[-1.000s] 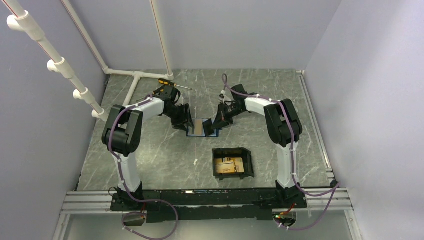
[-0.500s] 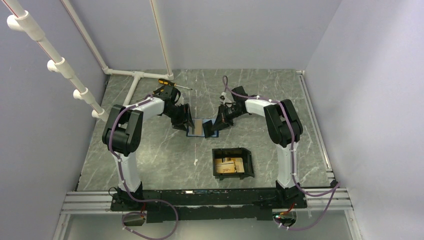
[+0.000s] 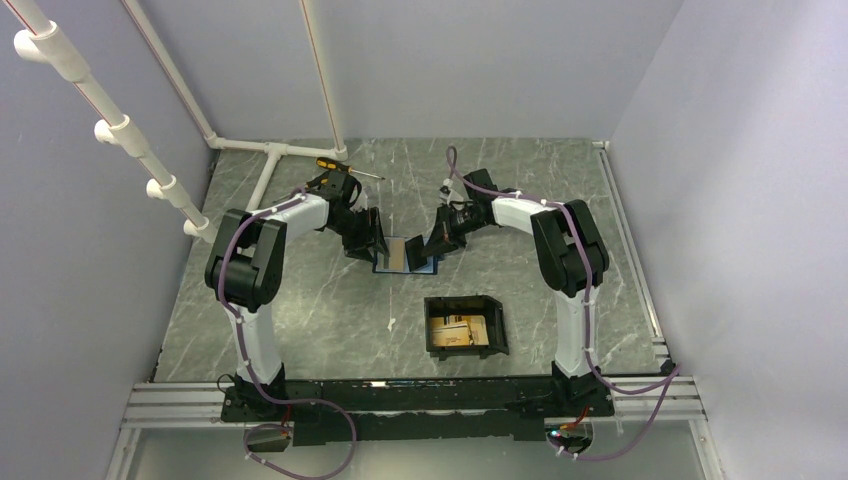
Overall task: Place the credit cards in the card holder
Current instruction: Insert the credit card into the card holder.
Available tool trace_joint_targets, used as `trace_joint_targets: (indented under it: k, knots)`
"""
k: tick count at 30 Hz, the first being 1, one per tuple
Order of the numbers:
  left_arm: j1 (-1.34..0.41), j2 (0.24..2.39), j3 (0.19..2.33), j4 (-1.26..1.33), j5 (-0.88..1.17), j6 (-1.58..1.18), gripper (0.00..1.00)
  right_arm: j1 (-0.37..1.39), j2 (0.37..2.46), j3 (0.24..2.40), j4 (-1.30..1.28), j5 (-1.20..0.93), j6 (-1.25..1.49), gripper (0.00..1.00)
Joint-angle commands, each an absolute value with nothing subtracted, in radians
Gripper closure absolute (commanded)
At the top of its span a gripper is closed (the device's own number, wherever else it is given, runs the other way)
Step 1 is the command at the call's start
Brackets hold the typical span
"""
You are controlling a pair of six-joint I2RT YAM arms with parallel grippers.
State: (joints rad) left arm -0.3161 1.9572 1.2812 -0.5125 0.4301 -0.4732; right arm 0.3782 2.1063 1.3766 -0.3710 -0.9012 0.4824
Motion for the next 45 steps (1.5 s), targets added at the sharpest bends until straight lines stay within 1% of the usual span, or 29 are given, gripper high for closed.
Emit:
trace_joint_targets:
  k: [1, 20, 26, 28, 32, 40, 45]
  knots:
    - [-0.319, 2.011, 1.273, -0.530, 0.341, -0.444, 0.41, 0.376, 2.084, 1.387, -0.332, -0.941, 0.486, 1.00]
    - [-0.319, 2.013, 1.276, -0.529, 0.353, -0.446, 0.41, 0.385, 2.165, 1.390, -0.314, -0.952, 0.501, 1.00]
    - [-0.319, 2.021, 1.276, -0.530, 0.361, -0.447, 0.41, 0.387, 2.198, 1.408, -0.263, -0.958, 0.527, 1.00]
    - [-0.319, 2.023, 1.278, -0.531, 0.358, -0.446, 0.43, 0.386, 2.209, 1.416, -0.248, -0.959, 0.536, 1.00]
    - [-0.319, 2.026, 1.277, -0.534, 0.356, -0.444, 0.52, 0.386, 2.211, 1.412, -0.217, -0.963, 0.555, 1.00]
    - [-0.319, 2.027, 1.275, -0.531, 0.357, -0.446, 0.56, 0.385, 2.211, 1.402, -0.209, -0.949, 0.564, 1.00]
    - [-0.319, 2.025, 1.277, -0.540, 0.349, -0.442, 0.57, 0.376, 2.197, 1.396, -0.262, -0.932, 0.533, 1.00]
